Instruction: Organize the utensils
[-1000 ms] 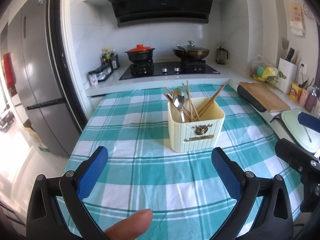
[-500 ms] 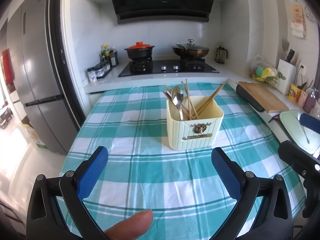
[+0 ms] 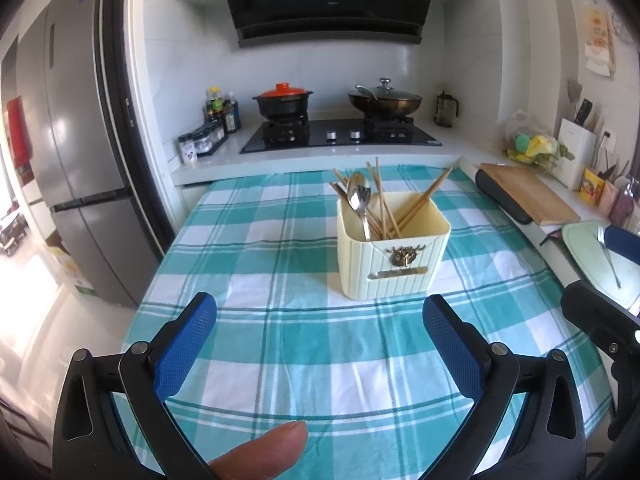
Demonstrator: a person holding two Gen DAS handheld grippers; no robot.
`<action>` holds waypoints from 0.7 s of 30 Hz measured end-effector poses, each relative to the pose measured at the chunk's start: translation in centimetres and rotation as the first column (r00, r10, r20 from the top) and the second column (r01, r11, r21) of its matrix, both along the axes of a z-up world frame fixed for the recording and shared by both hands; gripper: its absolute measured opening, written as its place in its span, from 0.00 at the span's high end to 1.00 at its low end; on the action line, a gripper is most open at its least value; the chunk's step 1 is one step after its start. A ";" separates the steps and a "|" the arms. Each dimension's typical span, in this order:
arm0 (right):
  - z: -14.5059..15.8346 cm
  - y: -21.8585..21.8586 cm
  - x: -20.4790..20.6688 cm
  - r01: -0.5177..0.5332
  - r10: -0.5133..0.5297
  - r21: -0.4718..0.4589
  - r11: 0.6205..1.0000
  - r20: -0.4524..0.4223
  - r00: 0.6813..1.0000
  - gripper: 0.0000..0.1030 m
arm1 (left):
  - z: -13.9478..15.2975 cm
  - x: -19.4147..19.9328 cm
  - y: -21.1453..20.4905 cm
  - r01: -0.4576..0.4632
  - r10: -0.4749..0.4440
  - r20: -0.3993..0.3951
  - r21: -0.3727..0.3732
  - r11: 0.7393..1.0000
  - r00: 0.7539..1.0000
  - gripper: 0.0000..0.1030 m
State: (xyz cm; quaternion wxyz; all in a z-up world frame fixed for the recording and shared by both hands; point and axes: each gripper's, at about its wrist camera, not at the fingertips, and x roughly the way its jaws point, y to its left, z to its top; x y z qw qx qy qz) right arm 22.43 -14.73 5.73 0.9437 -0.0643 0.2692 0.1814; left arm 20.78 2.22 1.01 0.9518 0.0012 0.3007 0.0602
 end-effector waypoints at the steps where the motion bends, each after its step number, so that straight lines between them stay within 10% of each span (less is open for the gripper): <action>1: 0.0 0.0 0.0 0.000 0.000 -0.001 1.000 0.000 1.000 0.00 | 0.0 0.0 0.0 -0.004 0.004 0.000 0.005 1.000 1.000 0.00; 21: 0.2 -0.1 -0.1 0.005 -0.005 -0.010 1.000 -0.001 1.000 0.00 | 0.9 -0.6 0.1 -0.003 0.003 0.015 -0.006 1.000 1.000 0.00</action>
